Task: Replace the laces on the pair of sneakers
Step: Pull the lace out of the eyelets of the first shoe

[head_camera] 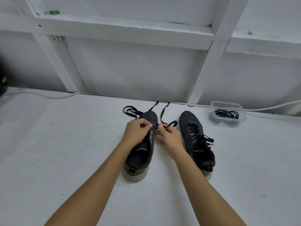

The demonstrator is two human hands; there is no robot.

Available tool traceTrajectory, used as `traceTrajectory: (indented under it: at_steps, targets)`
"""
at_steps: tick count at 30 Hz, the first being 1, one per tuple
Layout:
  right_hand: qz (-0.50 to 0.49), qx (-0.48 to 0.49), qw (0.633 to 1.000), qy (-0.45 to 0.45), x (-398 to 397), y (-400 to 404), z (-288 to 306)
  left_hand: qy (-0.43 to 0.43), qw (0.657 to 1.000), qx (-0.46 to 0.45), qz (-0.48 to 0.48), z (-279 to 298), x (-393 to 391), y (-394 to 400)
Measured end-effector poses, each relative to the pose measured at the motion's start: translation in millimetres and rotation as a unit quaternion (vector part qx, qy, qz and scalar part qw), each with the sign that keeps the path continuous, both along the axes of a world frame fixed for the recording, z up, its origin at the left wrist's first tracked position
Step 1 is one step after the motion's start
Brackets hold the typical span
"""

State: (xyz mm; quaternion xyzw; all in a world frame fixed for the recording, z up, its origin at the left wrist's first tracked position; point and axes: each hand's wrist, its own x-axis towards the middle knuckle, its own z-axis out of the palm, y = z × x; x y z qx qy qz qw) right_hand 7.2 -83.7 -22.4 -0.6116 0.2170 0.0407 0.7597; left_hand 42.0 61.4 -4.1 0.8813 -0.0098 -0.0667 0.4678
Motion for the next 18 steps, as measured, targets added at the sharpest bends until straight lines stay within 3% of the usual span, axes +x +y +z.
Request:
traceTrajectory:
  at_steps: [7, 10, 14, 16, 18]
  targets:
    - [-0.084, 0.053, 0.995, -0.032, 12.4, 1.4, 41.7, 0.026, 1.0, -0.012, 0.008, 7.5, -2.1, 7.2]
    - [-0.033, 0.026, 0.999, -0.026, 14.2, -12.7, 64.9, 0.018, 1.0, -0.009, 0.009, 18.0, 0.0, 11.5]
    - [0.064, -0.1, 0.993, -0.004, 4.6, -37.3, 94.7, -0.049, 0.997, -0.052, 0.004, 47.3, 6.2, 7.6]
    - [0.116, -0.145, 0.983, -0.012, -5.3, -50.1, 114.3, -0.086, 0.993, -0.078, -0.036, 64.1, 7.7, -1.0]
    - [0.172, -0.16, 0.972, -0.03, -16.7, -62.0, 137.3, -0.138, 0.983, -0.029, -0.117, 75.2, 8.0, -14.8]
